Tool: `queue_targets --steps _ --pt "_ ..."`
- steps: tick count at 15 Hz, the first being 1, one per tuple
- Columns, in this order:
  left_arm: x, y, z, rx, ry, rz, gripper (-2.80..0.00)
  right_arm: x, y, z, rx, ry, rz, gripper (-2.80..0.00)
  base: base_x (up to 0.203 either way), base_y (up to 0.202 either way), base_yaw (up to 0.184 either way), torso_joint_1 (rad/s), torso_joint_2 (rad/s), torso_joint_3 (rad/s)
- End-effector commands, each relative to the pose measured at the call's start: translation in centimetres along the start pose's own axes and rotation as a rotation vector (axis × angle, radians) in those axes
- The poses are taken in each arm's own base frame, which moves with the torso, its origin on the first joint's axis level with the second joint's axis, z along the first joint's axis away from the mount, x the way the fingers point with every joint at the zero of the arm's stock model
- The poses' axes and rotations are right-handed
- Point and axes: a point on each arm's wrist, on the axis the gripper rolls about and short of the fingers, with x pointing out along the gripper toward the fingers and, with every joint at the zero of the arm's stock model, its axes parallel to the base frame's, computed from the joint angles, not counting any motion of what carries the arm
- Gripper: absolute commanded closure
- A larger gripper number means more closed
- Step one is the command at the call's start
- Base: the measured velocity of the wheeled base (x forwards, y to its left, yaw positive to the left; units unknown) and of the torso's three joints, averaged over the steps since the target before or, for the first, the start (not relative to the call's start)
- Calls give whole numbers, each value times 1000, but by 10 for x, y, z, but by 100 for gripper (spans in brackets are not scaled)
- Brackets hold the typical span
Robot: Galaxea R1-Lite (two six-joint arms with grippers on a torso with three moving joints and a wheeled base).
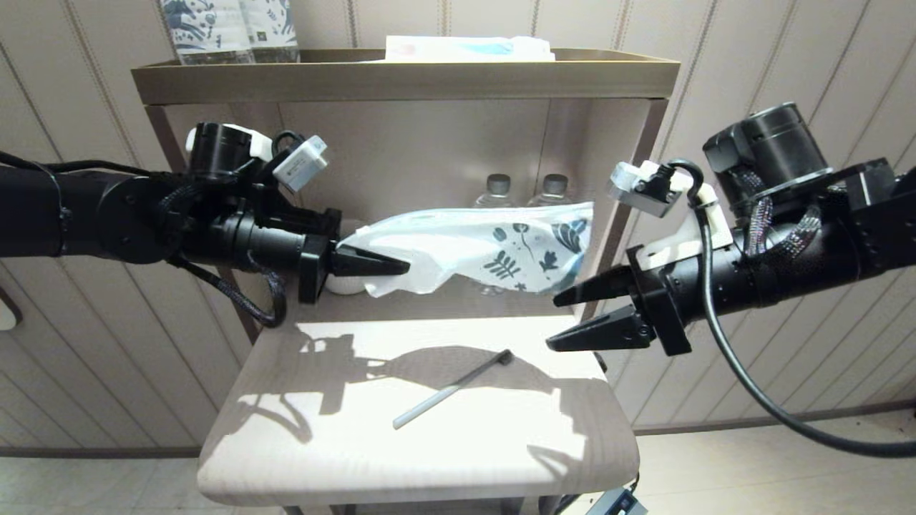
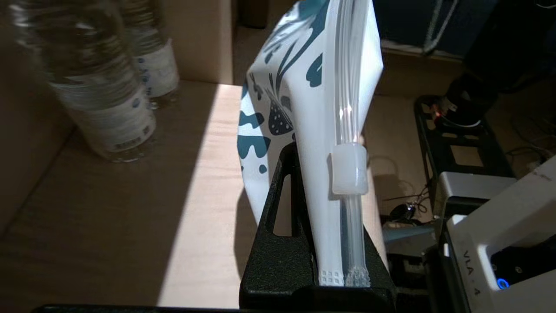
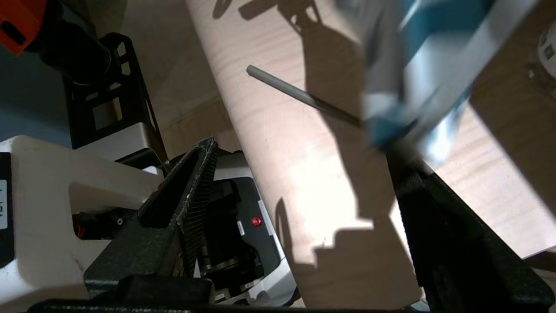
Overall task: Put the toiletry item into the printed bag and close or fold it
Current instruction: Hand it to the other hand, then pick up a toothbrush
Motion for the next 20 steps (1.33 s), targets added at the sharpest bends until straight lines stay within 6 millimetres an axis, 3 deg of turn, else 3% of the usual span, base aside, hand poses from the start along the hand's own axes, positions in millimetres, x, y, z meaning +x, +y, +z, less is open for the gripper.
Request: queue_targets --steps 1,5,12,20 --pt "-25 10 8 35 -17 73 0 -1 3 -8 13 10 4 -280 0 0 0 0 0 0" --pt "-53 18 17 49 -31 155 0 3 4 -16 4 1 4 -280 0 0 0 0 0 0" --pt "-53 15 14 37 -28 148 0 22 -6 -28 39 51 12 -280 0 0 0 0 0 0" --pt "-4 -5 -1 -7 4 4 0 24 -6 -35 40 46 11 -280 0 0 0 0 0 0"
